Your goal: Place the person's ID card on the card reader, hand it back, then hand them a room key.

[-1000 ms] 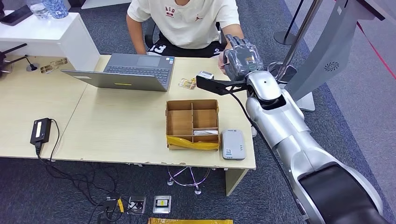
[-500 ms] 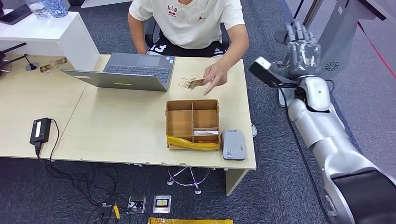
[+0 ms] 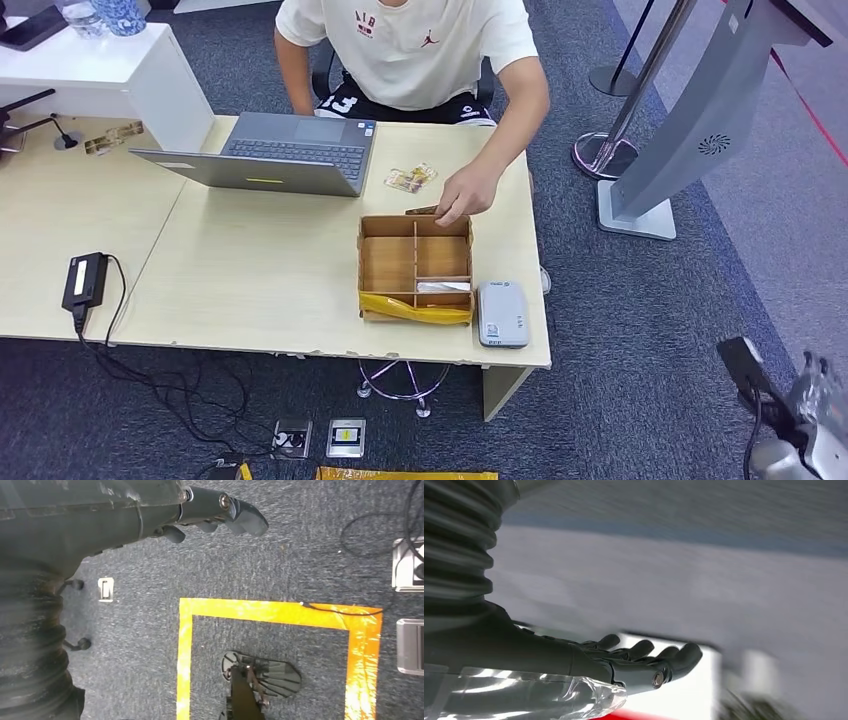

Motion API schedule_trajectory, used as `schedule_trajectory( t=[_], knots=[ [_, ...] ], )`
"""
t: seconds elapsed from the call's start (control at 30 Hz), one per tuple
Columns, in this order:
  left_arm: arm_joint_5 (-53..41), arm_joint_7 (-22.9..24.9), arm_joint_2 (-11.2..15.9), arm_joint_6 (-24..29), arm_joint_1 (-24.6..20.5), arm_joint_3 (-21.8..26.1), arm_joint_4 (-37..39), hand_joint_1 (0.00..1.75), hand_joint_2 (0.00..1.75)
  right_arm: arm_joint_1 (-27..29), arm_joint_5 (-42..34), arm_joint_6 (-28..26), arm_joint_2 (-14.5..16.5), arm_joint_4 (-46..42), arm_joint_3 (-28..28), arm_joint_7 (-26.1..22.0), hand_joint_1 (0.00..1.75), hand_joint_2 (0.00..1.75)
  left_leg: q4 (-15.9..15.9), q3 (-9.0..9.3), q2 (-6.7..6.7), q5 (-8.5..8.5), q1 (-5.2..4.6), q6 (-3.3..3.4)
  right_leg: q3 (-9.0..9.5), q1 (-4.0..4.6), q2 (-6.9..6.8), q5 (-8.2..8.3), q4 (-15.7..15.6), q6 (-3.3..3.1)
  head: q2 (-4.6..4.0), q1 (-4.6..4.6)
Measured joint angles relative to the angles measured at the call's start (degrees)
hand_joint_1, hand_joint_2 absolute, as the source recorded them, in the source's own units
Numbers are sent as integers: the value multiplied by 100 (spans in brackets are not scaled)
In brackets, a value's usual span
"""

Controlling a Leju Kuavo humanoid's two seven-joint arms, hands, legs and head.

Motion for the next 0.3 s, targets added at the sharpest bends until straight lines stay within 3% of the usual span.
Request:
schedule_trajectory(
  t=[0.17,0.3],
  knots=[
    [-15,148,12,-125,-7,30,9,0,175,799,-157,889,460,318,-534,1018,0,175,-6,6,14,-8,14,-10,1,14,18,-13,5,-8,-1,3],
    [-78,330,11,-264,-71,40,11,0,175,1074,50,1564,1052,504,-744,1272,0,175,-6,16,31,-8,20,-14,0,19,42,-15,9,-11,0,3]
  ],
)
